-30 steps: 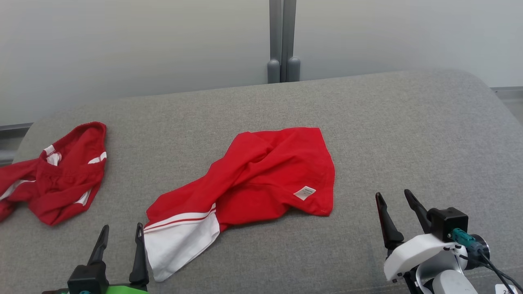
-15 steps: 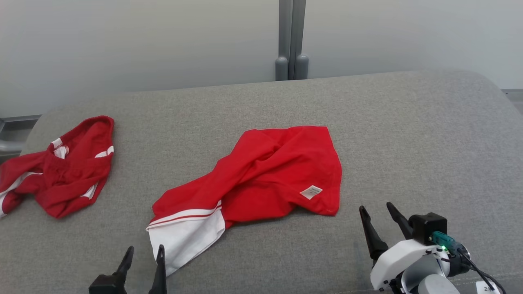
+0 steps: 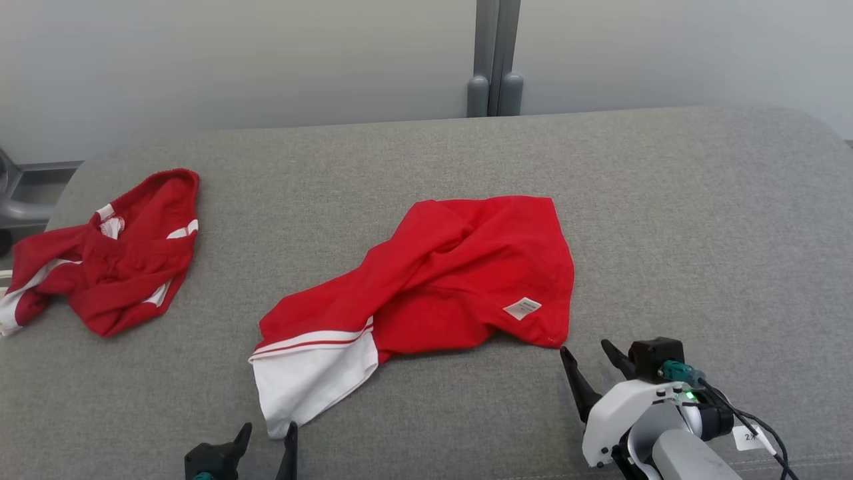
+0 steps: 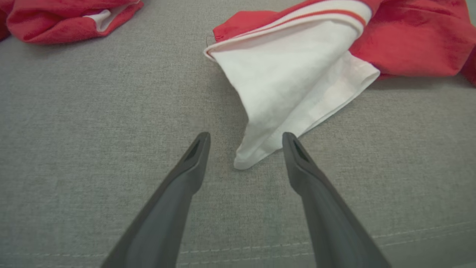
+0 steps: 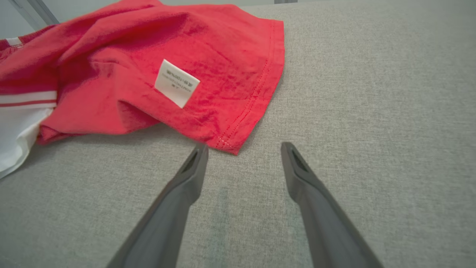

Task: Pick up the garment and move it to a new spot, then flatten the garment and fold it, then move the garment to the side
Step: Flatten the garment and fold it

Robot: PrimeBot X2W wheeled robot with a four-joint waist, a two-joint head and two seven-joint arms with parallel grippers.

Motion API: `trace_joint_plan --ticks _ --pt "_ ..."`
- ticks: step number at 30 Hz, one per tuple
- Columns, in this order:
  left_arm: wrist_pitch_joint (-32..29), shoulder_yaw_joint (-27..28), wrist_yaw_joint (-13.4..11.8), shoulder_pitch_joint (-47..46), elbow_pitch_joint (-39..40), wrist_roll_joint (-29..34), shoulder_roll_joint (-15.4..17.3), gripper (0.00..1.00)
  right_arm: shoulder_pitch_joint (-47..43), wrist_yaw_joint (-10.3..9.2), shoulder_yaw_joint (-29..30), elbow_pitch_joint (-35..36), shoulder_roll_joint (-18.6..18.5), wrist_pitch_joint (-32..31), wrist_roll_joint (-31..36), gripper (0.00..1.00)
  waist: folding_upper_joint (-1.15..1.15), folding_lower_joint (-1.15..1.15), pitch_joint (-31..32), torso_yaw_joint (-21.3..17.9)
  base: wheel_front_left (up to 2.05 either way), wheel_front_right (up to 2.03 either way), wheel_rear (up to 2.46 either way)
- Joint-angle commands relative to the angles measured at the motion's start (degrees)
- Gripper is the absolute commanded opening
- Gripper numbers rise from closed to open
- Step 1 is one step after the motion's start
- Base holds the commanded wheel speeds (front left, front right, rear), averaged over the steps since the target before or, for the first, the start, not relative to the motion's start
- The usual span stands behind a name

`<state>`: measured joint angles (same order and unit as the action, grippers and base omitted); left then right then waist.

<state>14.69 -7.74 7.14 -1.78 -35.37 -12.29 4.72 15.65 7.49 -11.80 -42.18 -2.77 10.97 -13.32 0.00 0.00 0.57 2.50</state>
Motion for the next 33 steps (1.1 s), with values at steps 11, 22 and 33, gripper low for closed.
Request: trace_joint_plan --ticks 11,22,33 --pt "0.48 -3.67 0.36 -5.99 -4.89 -2.42 -0.09 1.00 9.28 0.00 -4.01 -12.59 -0.22 3.39 -4.35 1.00 0.00 0.00 -4.02 1.55 0.00 0.00 0.00" --pt "0.50 -8.16 0.37 -9.30 -7.09 -5.58 -0.20 0.00 14.15 0.00 -8.27 -20.38 -0.18 4.10 -9.79 0.19 0.00 0.00 -6.45 3.66 0.00 0.00 0.00" --pt "0.50 -11.20 0.37 -8.14 -0.75 -6.54 1.46 0.00 13.49 0.00 -8.46 -17.17 -0.22 4.21 -10.22 0.00 0.00 0.00 -5.60 3.40 0.00 0.00 0.00"
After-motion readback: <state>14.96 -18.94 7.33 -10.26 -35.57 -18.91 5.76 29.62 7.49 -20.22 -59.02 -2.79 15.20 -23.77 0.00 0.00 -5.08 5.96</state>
